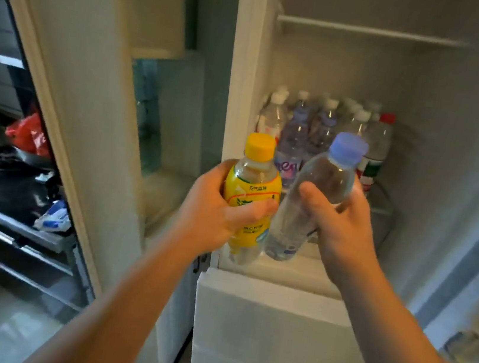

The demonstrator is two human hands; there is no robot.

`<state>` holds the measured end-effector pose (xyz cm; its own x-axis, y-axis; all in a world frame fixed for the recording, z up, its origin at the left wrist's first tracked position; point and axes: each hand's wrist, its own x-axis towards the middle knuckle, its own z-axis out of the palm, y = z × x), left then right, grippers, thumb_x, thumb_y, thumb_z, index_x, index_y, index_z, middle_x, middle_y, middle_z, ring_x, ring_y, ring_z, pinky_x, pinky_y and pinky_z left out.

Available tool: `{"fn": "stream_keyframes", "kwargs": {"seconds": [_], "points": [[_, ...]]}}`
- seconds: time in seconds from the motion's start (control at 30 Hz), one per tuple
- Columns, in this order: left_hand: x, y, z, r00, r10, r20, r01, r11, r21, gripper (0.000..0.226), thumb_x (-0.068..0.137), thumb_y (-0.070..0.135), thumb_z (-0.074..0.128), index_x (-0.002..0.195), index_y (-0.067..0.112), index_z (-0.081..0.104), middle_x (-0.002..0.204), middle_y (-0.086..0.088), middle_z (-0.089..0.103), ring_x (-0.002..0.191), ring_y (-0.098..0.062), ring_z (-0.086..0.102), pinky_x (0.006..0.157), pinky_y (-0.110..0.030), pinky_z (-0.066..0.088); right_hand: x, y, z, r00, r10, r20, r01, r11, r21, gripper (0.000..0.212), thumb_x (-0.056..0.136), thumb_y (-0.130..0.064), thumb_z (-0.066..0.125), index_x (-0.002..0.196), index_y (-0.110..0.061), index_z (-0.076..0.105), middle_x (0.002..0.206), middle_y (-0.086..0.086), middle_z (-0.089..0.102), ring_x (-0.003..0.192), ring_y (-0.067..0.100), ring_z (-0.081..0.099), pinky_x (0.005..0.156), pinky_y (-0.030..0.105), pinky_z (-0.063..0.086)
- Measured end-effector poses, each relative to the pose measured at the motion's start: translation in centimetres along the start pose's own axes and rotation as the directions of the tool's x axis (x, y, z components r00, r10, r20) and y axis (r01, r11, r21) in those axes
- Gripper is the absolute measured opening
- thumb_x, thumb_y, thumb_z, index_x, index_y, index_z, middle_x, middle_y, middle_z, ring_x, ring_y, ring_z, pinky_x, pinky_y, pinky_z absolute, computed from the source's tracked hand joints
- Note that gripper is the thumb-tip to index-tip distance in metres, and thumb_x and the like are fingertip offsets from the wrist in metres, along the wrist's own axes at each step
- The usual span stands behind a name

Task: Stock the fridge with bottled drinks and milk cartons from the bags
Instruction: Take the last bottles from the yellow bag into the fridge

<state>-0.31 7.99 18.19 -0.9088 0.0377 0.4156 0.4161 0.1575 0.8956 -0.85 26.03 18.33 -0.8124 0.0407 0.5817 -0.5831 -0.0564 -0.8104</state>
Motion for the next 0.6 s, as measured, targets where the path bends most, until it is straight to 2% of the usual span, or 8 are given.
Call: {"fn": "stream_keyframes", "kwargs": {"seconds": [0.1, 0.2, 0.27, 0.37, 0.43, 0.53, 0.6], "points": [[4.8, 3.0, 0.5, 0.994, 0.112, -0.016, -0.112, 0.994, 0.009, 0.050, 0.062, 0.025, 0.092, 0.102, 0.029, 0.062, 0.091, 0.012, 0.074, 0.083, -0.006, 0.071, 0.069, -0.019, 0.056, 5.1, -1.1, -1.1, 0.994, -0.106, -0.039, 0.106, 0.994, 0.005, 0.026, 0.077, -0.025, 0.073, 0.099, -0.020, 0.060, 0.080, -0.015, 0.067, 0.075, 0.000, 0.063, 0.067, 0.016, 0.049], [9.3, 6.1, 1.1, 0.972, 0.233, -0.037, -0.231, 0.972, 0.055, 0.052, 0.058, 0.039, 0.085, 0.103, 0.032, 0.060, 0.093, 0.017, 0.073, 0.084, 0.000, 0.070, 0.068, -0.013, 0.053, 10.1, -2.1, -2.2, 0.975, -0.215, -0.058, 0.216, 0.976, 0.026, 0.024, 0.079, -0.020, 0.069, 0.102, -0.021, 0.060, 0.086, -0.010, 0.066, 0.079, 0.003, 0.065, 0.069, 0.016, 0.049], [12.3, 7.9, 1.6, 0.951, 0.307, -0.048, -0.300, 0.948, 0.107, 0.061, 0.051, 0.047, 0.083, 0.106, 0.033, 0.061, 0.092, 0.016, 0.072, 0.084, 0.003, 0.068, 0.069, -0.011, 0.051, 13.3, -2.9, -2.6, 0.957, -0.282, -0.065, 0.285, 0.958, 0.039, 0.023, 0.079, -0.019, 0.069, 0.099, -0.019, 0.058, 0.082, -0.012, 0.065, 0.076, 0.002, 0.064, 0.067, 0.016, 0.049], [16.5, 10.1, 2.4, 0.912, 0.405, -0.068, -0.389, 0.905, 0.169, 0.076, 0.050, 0.052, 0.092, 0.115, 0.030, 0.061, 0.098, 0.013, 0.071, 0.090, 0.002, 0.068, 0.077, -0.017, 0.054, 17.7, -4.4, -3.2, 0.925, -0.369, -0.087, 0.376, 0.922, 0.089, 0.025, 0.077, -0.016, 0.069, 0.099, -0.015, 0.056, 0.076, -0.017, 0.066, 0.073, -0.001, 0.062, 0.066, 0.015, 0.048], [18.9, 11.5, 3.0, 0.876, 0.475, -0.085, -0.452, 0.870, 0.197, 0.070, 0.051, 0.050, 0.089, 0.113, 0.030, 0.062, 0.096, 0.013, 0.070, 0.088, 0.002, 0.066, 0.077, -0.018, 0.054, 20.3, -5.4, -3.5, 0.903, -0.417, -0.103, 0.428, 0.897, 0.115, 0.027, 0.077, -0.017, 0.070, 0.100, -0.013, 0.055, 0.077, -0.015, 0.065, 0.072, 0.001, 0.062, 0.066, 0.016, 0.048], [21.8, 13.4, 3.8, 0.806, 0.582, -0.113, -0.544, 0.802, 0.248, 0.061, 0.058, 0.042, 0.092, 0.109, 0.029, 0.062, 0.093, 0.012, 0.067, 0.082, 0.005, 0.062, 0.071, -0.010, 0.046, 23.8, -7.2, -4.1, 0.864, -0.487, -0.130, 0.502, 0.855, 0.130, 0.025, 0.078, -0.020, 0.072, 0.096, -0.018, 0.055, 0.077, -0.013, 0.063, 0.072, 0.004, 0.061, 0.067, 0.020, 0.048], [23.5, 14.4, 4.2, 0.749, 0.649, -0.133, -0.599, 0.749, 0.284, 0.061, 0.060, 0.047, 0.090, 0.111, 0.029, 0.062, 0.097, 0.011, 0.067, 0.086, 0.002, 0.062, 0.073, -0.015, 0.047, 25.7, -8.4, -4.3, 0.828, -0.545, -0.132, 0.559, 0.818, 0.134, 0.023, 0.079, -0.018, 0.071, 0.096, -0.019, 0.055, 0.076, -0.015, 0.063, 0.072, 0.002, 0.061, 0.068, 0.018, 0.048]]}}
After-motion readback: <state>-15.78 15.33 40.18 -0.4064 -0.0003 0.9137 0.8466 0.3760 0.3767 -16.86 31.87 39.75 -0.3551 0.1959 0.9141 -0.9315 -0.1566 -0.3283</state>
